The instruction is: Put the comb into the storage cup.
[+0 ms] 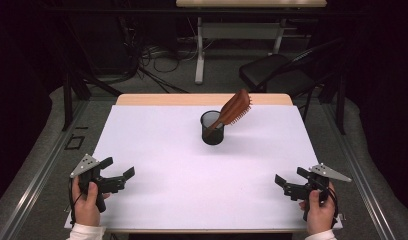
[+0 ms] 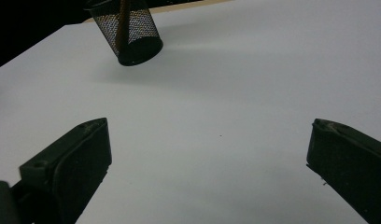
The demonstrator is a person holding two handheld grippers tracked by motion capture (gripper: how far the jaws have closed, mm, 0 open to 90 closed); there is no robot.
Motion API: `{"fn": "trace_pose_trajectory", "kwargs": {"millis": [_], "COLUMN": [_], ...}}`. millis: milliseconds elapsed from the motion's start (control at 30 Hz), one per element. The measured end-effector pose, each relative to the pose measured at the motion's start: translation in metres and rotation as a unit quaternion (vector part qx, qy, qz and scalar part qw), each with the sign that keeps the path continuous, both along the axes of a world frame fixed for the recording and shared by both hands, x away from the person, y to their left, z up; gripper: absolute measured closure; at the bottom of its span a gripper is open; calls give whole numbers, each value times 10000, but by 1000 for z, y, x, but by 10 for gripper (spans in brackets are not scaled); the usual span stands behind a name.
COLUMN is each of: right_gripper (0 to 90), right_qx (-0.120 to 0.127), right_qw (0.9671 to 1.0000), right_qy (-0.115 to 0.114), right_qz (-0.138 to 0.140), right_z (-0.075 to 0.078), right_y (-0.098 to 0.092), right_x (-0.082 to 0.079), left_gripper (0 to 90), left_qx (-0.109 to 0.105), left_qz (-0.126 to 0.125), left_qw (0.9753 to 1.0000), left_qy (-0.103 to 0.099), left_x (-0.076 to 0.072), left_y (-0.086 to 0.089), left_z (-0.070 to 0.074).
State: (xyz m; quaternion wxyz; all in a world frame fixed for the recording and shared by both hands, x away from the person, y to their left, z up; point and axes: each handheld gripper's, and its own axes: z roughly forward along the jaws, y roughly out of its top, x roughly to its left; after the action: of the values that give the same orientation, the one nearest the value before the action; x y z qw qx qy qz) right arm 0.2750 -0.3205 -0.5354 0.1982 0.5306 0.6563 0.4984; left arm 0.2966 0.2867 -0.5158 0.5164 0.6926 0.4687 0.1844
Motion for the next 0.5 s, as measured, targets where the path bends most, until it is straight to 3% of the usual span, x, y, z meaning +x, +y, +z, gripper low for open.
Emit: {"fn": "trace_pose_trajectory", "kwargs": {"millis": [500], "right_gripper": [0], "right_qx": [-23], "right_qw": [9999], "right_qy": [-37], "right_qz": [-105], "right_z": [-4], "right_y": [-6], "right_x": [0], "left_gripper": [7], "left_qx": [34], "left_qz": [32], "left_qw": [10000], "left_qy": [74], "left_x": [2], "left_y": [2], "left_z": [-8]}}
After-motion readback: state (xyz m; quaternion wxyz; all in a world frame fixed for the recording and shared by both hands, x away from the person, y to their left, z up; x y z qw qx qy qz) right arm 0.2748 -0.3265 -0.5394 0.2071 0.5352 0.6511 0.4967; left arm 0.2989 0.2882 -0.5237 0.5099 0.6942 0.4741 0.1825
